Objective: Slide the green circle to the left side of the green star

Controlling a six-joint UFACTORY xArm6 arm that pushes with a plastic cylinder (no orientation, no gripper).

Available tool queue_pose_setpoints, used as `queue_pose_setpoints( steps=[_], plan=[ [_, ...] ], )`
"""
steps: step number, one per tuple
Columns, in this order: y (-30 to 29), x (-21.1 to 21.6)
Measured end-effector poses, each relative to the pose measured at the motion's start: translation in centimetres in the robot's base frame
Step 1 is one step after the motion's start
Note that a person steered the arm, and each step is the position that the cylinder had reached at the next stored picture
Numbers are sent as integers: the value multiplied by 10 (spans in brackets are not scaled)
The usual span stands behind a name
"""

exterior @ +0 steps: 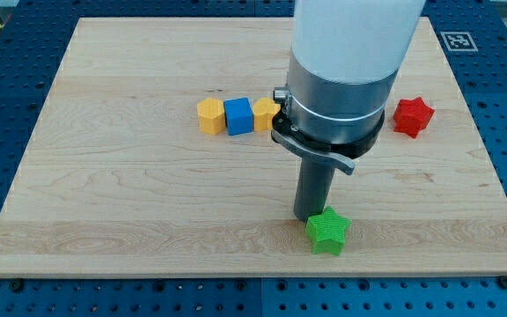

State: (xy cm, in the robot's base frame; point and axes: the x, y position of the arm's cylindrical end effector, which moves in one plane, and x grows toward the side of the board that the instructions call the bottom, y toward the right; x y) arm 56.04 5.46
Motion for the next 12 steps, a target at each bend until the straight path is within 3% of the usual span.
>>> queue_pose_setpoints(
  steps=[2,6,10,12],
  plan=[
    [6,-73],
    [98,-89],
    [105,-163],
    [105,-167]
  ],
)
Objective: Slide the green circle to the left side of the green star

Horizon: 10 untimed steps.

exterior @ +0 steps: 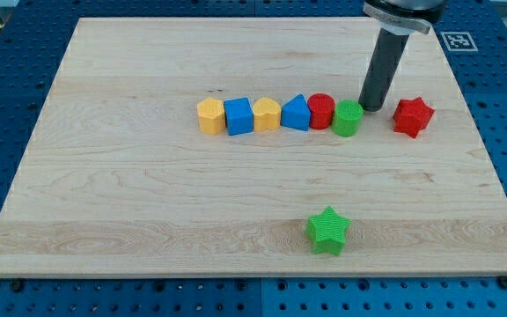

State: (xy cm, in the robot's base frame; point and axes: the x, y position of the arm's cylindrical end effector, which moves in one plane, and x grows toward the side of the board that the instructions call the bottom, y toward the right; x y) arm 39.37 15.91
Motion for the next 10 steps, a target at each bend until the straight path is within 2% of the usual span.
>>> queue_pose_setpoints(
  steps=[4,8,10],
  plan=[
    [-24,9],
    [-32,61],
    [-43,46]
  ],
)
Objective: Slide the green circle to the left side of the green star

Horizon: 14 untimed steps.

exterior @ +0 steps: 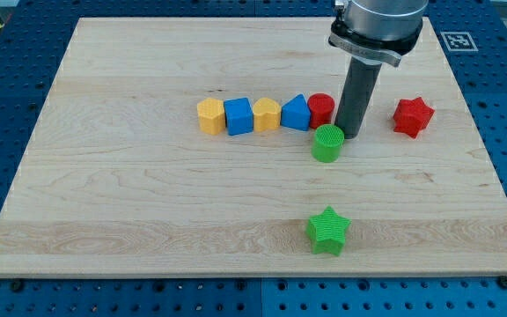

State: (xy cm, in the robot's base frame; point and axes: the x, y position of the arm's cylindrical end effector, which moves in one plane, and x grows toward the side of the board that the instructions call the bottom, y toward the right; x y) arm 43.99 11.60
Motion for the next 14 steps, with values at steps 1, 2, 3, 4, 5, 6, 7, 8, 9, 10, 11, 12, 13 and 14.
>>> queue_pose_setpoints(
  steps=[1,2,3,4,5,6,7,8,9,10,11,12,13,14],
  plan=[
    [-13,3],
    [-26,19],
    [-35,34],
    [-45,50],
    [-55,62],
    [-66,62],
    [-78,65],
    [-84,77],
    [-86,89],
    [-86,100],
    [-86,107],
    [-86,111],
    [-86,111],
    [-87,110]
  ],
)
